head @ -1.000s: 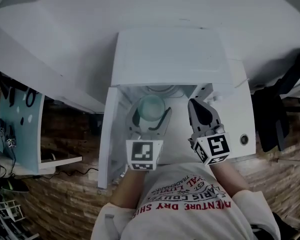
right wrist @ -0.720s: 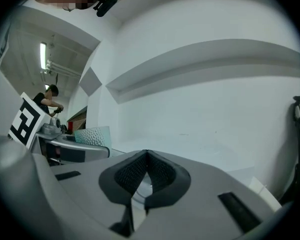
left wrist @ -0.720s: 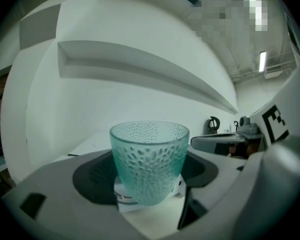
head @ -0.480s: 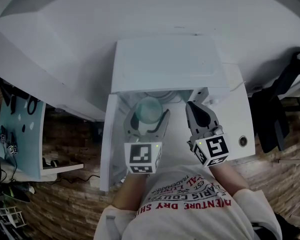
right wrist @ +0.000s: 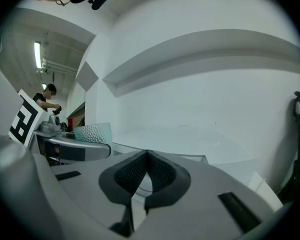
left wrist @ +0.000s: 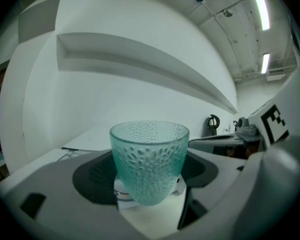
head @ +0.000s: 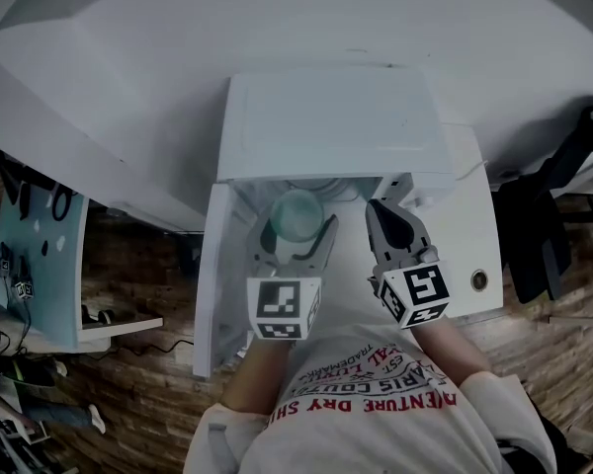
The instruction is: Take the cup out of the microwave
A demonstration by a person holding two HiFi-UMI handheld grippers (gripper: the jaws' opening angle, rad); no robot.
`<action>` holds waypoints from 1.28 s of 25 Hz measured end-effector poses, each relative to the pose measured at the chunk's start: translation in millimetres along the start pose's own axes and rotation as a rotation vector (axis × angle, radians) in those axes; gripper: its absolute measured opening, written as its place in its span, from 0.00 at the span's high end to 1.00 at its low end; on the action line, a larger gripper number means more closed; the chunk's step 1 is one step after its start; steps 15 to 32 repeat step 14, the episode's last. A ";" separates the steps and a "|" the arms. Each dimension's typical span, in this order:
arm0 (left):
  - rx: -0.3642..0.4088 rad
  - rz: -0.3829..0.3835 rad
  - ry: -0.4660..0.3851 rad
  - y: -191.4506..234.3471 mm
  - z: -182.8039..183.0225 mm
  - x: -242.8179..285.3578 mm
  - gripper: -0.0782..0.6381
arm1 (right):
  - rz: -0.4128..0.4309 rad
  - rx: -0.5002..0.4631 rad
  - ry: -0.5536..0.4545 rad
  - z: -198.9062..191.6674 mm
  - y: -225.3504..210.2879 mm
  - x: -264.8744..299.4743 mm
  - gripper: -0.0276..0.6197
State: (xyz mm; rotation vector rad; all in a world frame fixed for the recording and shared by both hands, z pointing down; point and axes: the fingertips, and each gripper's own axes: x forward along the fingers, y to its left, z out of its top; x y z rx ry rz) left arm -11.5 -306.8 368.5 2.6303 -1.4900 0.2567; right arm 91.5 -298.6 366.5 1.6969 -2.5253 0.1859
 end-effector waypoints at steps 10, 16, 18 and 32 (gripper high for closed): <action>-0.023 -0.026 0.022 -5.4 -10.0 3.1 0.37 | 0.005 0.004 0.027 -7.6 -0.5 0.8 0.94; -0.014 -0.029 0.018 -7.0 -10.8 0.5 0.37 | 0.014 0.001 0.037 -11.2 2.9 0.5 0.94; -0.014 -0.029 0.018 -7.0 -10.8 0.5 0.37 | 0.014 0.001 0.037 -11.2 2.9 0.5 0.94; -0.014 -0.029 0.018 -7.0 -10.8 0.5 0.37 | 0.014 0.001 0.037 -11.2 2.9 0.5 0.94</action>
